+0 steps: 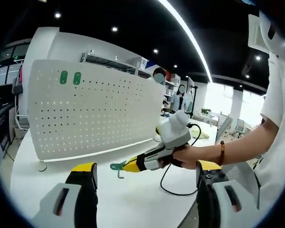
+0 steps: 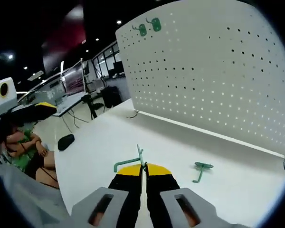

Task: Insert the hook assembly into the mounting plate slot until the hook locks in place.

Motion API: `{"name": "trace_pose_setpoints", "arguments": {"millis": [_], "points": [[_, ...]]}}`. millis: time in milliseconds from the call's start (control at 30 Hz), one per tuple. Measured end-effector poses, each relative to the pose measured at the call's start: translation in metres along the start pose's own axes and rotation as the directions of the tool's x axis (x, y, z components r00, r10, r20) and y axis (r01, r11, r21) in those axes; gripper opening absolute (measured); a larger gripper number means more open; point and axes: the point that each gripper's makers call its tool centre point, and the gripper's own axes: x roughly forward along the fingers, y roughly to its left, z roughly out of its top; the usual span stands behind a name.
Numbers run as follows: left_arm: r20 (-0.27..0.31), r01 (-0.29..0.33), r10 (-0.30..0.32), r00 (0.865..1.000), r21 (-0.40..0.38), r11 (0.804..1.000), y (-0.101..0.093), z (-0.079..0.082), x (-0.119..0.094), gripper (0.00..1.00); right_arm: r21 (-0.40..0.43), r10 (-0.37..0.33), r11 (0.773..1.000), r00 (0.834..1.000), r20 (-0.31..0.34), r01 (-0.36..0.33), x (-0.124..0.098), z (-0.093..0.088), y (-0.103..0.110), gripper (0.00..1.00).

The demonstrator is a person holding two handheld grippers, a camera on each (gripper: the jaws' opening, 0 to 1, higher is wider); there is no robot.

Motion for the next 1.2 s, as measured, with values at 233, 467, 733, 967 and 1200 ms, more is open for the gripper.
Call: {"name": "trace_pose_setpoints", "arguments": {"millis": [233,467,733,967,1200], "points": [[-0.016,0.013,-0.013,1.0,0.032,0.999,-0.007,-0.004,0.0,0.84,0.056,0.002,0.998,1.0,0.003,-0.003,-0.02,0.003,0.005,0.01],[-0.019,0.037,-0.036,0.999,0.044,0.998,-0.013,-0.002,0.003,0.82,0.078,-0.007,0.997,1.0,-0.013,0.008,-0.037,0.001,0.011,0.01],[-0.051,0.022,-0.016,0.999,0.104,0.994,-0.013,-0.003,0.003,0.8,0.093,0.01,0.996,1.0,-0.026,-0.007,-0.052,0.008,0.028,0.01],[-0.018,-0.004,0.008,1.0,0.206,0.979,-0.015,0.002,-0.003,0.66,0.1,0.02,0.995,0.999,-0.029,-0.017,-0.062,0.011,0.04,0.01],[-0.049,-0.007,0.022,0.999,0.292,0.956,-0.019,-0.003,-0.004,0.59,0.144,0.042,0.989,0.998,-0.044,-0.035,-0.067,0.005,0.048,0.01]]}}
